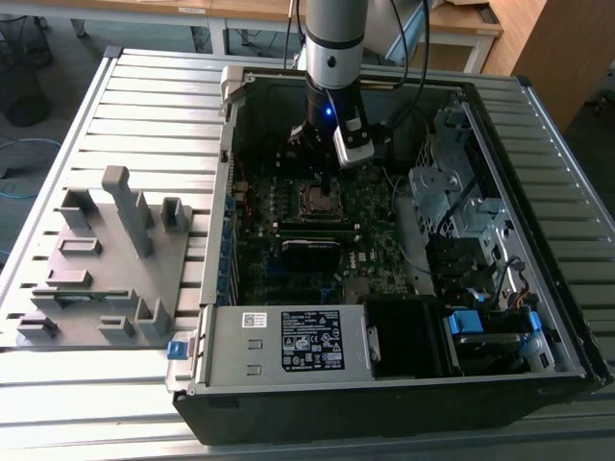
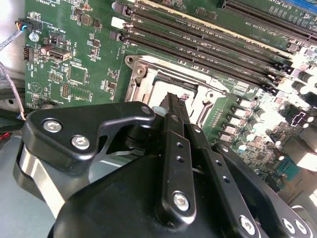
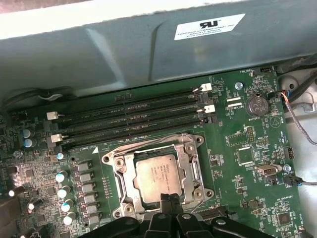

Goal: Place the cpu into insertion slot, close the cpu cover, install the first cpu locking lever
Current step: 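Install the first cpu locking lever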

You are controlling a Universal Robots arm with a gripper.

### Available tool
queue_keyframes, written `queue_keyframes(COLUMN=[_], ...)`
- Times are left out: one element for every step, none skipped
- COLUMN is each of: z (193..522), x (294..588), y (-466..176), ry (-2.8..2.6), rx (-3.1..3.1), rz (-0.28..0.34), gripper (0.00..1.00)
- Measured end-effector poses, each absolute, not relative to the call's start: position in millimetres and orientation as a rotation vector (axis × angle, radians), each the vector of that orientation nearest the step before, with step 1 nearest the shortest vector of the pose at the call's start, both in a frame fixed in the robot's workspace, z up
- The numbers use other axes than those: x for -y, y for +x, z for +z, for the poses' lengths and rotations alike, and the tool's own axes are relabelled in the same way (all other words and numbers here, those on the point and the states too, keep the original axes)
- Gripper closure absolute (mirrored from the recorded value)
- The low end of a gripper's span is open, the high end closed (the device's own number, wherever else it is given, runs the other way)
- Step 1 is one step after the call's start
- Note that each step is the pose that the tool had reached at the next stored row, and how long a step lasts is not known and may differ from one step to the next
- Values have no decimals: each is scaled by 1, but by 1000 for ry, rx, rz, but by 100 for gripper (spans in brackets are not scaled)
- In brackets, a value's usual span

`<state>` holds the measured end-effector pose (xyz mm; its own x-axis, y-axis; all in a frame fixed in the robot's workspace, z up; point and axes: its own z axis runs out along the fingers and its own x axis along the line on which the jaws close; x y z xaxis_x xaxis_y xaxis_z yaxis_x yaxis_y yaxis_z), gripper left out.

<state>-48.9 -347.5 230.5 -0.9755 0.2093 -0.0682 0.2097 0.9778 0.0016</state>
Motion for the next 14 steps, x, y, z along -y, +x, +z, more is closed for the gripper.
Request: queue_keyframes(z=[230,230,230,230,230,230,230,230,230,230,230,230,230,230], x=[348,348,349,349,350,350,351,352,352,353,354,354,355,356], y=[-49,-49,-49,-49,-49,-49,-49,-49,-49,-49,-49,-49,-49,-49], ry=[324,324,324,324,324,324,324,324,324,324,324,324,324,324], rx=[-3056,-3056,-3056,-3056,-3056,-3056,-3056,-3056,-3056,-3056,-3056,-3056,-3056,-3056], rz=[-9,-9,-8,-8,-8,-8,-9,-8,-8,-8,-8,-8,-8,-8], gripper=[90,90,90,90,90,90,90,90,90,90,90,90,90,90])
